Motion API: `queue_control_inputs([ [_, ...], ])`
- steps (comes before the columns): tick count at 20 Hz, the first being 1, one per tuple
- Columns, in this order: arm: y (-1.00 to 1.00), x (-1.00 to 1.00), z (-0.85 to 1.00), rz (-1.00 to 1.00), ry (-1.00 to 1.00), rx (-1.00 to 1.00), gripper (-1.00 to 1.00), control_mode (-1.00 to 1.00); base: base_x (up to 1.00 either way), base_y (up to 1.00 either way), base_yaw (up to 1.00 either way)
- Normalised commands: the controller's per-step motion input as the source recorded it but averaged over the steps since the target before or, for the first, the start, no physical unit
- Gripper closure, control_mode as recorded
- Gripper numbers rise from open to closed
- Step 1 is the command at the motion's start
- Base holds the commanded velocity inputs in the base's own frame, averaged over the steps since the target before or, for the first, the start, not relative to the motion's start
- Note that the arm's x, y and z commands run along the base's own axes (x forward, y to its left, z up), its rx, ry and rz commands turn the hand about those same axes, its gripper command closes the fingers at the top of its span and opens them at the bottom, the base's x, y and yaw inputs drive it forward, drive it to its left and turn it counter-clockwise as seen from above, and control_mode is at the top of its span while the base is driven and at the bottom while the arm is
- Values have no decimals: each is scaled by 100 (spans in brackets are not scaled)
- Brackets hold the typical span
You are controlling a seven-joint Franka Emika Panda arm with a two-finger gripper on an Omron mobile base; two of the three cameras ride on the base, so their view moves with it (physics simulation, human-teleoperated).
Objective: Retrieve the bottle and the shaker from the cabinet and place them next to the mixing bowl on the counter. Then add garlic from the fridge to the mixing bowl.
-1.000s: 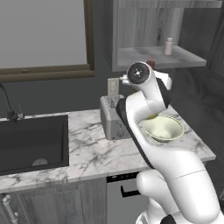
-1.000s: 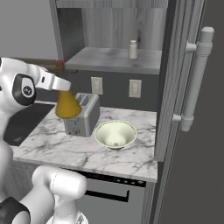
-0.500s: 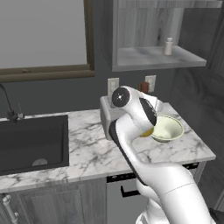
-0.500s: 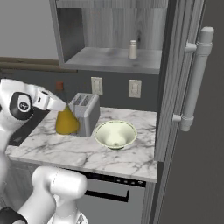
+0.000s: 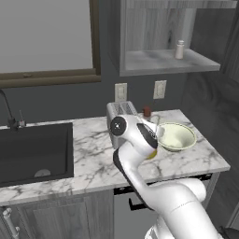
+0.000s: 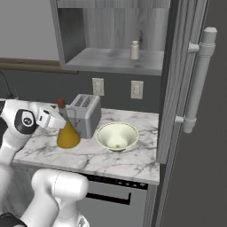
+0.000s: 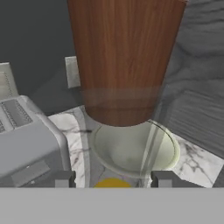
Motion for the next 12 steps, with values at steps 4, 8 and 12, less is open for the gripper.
queue_control_inputs([
  [4,0,9,-44,-1,0,0,100,-100,0,0,0],
  [8,0,15,-35,-1,0,0,100,-100,0,0,0],
  [12,0,20,-32,0,0,0,100,-100,0,0,0],
])
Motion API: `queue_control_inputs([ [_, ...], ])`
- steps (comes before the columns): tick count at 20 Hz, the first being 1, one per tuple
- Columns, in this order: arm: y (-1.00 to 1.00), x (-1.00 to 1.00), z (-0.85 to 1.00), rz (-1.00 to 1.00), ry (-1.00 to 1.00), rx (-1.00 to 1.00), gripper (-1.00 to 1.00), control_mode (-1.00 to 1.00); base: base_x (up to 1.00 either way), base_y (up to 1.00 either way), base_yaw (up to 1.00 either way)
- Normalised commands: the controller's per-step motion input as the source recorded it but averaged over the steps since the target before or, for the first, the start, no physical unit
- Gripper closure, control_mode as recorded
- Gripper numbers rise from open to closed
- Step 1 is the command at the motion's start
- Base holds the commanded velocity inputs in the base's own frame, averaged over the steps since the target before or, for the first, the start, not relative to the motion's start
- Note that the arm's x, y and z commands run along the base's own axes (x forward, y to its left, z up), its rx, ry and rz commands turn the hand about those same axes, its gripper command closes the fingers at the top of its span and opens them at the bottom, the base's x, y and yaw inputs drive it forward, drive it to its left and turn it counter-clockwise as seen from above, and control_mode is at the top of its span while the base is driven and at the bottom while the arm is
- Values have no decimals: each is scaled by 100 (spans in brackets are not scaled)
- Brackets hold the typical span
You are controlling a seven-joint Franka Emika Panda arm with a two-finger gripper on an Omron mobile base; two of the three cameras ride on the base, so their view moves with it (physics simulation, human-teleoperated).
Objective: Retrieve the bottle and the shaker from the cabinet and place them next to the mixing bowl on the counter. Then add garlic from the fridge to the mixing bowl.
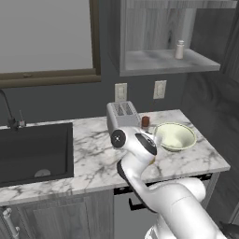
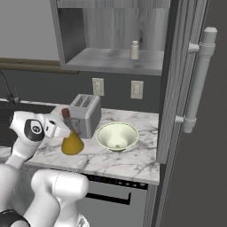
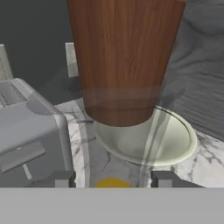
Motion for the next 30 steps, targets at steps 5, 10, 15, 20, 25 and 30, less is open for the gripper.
queue_control_inputs([
  [5,0,28,-32,0,0,0,100,-100,0,0,0],
  [10,0,39,-30,0,0,0,100,-100,0,0,0],
  [15,0,33,-25,0,0,0,100,-100,0,0,0],
  [20,0,21,-11,0,0,0,100,-100,0,0,0],
  [25,0,9,-2,0,-4,0,100,-100,0,0,0],
  [30,-1,0,0,0,-10,0,100,-100,0,0,0],
])
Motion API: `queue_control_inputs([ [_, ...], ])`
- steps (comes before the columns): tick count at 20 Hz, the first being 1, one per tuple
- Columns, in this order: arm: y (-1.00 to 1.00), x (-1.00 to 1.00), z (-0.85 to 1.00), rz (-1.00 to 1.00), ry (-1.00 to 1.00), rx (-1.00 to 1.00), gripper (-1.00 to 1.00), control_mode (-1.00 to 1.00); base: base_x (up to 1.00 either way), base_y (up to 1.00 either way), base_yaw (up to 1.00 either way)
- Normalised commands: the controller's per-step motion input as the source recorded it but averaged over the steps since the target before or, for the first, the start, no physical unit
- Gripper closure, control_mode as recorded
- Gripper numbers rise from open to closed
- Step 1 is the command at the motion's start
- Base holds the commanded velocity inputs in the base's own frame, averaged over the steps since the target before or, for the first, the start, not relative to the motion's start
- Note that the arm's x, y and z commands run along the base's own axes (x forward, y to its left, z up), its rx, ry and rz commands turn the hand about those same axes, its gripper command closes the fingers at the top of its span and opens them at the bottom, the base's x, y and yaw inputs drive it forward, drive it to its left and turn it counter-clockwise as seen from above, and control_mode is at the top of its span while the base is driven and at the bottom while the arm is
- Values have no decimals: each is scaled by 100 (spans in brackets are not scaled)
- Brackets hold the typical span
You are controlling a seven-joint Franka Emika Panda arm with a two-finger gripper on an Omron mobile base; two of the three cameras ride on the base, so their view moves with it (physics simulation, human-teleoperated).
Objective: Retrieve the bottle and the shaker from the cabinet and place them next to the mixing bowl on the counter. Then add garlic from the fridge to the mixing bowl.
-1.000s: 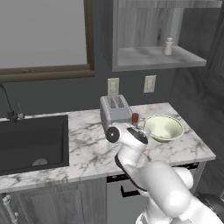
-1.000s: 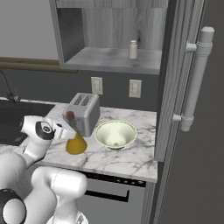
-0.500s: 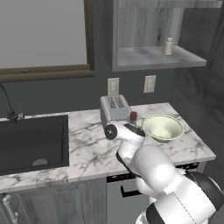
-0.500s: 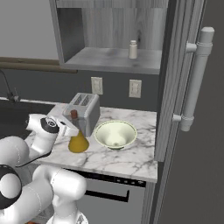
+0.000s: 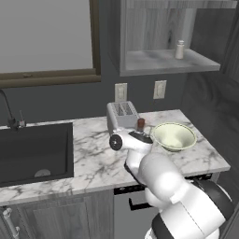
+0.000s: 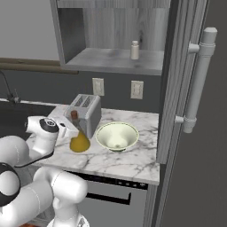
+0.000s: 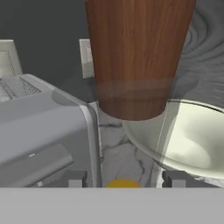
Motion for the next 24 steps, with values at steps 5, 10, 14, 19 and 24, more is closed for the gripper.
queue_control_inputs([
  [5,-8,0,0,0,-4,0,100,-100,0,0,0],
  [10,-12,0,0,0,0,0,100,-100,0,0,0],
  [14,-11,0,0,0,0,0,100,-100,0,0,0],
  [19,-20,0,0,0,0,0,100,-100,0,0,0],
  [24,-19,0,2,0,0,0,100,-100,0,0,0],
])
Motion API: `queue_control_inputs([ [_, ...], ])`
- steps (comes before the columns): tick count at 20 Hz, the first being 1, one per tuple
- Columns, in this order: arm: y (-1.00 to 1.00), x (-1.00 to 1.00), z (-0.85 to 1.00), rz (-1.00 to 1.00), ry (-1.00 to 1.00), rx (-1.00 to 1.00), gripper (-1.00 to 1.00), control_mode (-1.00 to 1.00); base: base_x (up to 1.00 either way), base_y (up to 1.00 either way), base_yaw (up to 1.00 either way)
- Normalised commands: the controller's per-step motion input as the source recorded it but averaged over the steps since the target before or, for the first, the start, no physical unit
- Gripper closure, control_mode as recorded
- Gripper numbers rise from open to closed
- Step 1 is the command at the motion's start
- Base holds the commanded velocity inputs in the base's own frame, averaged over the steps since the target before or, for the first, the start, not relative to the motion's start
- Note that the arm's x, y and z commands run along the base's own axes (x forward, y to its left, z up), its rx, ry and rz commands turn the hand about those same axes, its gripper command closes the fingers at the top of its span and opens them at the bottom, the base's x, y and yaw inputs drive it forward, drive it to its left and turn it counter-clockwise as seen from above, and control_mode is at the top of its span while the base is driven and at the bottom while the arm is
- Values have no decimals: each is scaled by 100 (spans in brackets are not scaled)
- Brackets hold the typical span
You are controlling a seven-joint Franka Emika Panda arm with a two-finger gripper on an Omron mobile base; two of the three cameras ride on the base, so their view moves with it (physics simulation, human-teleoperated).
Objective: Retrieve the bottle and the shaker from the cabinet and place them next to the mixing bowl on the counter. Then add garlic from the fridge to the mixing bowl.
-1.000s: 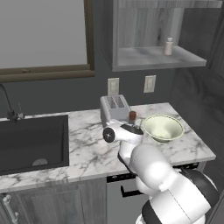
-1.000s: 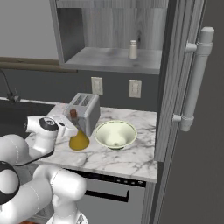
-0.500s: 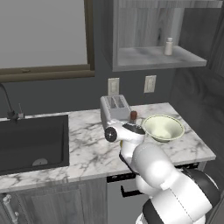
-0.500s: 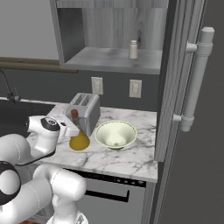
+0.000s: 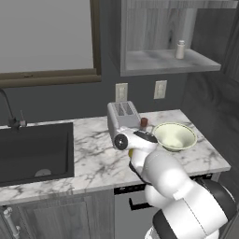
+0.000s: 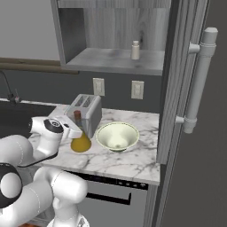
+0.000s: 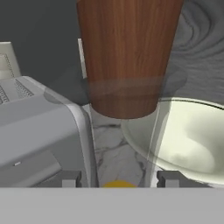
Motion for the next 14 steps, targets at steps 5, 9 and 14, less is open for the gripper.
queue_control_inputs([
  [5,-12,0,2,0,0,0,100,-100,0,0,0],
  [9,-5,0,5,0,0,0,100,-100,0,0,0],
  [14,-1,0,0,0,0,0,100,-100,0,0,0],
])
